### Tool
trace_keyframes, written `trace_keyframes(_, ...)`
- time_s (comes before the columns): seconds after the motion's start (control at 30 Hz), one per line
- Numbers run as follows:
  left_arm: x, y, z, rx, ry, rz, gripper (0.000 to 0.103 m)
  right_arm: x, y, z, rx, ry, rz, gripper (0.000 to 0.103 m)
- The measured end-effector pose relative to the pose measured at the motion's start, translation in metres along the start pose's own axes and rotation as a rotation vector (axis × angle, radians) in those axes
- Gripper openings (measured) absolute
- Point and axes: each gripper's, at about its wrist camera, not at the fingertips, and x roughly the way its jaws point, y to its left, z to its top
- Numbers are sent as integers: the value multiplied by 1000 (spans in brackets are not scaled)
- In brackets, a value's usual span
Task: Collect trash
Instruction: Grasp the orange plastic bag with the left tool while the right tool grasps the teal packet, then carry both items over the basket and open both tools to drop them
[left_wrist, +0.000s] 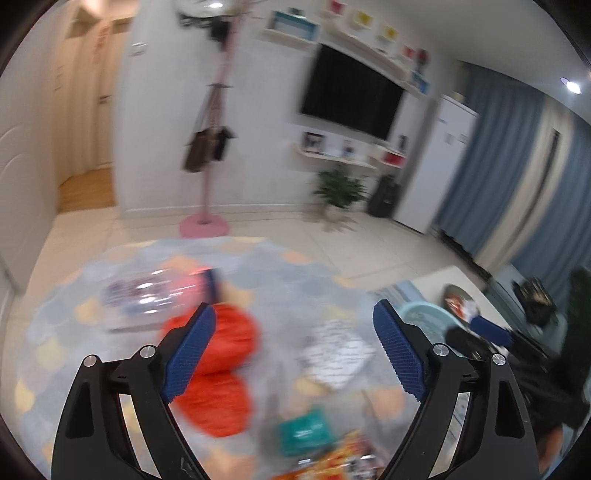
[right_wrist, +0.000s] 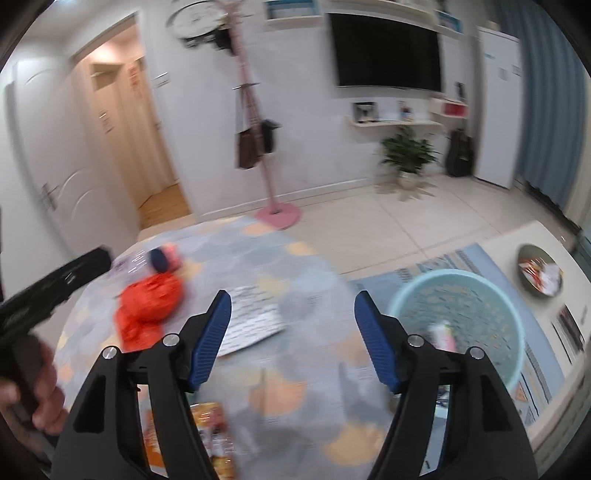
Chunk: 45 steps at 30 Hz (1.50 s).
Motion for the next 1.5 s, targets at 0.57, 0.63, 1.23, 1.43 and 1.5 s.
trace_keyframes(0.57,60,97,-36,-204,156,58,85,58,99,-77,-164,151,122,73)
trace_keyframes(0.63,68,97,-38,-202,172,68,82,58,100,-77,-161,151,116,74)
trace_keyframes(1.23,68,83,-50,-159,171,13,35,75,106,-81,-184,217,107,51)
trace_keyframes(1.43,56,67,-46,-116,160,-19,27,58,97,-78,-153,153,134,50)
trace_keyframes(1.5,52,60,-45,-103,154,-25,27,50,91,-74,-134,132,133,50)
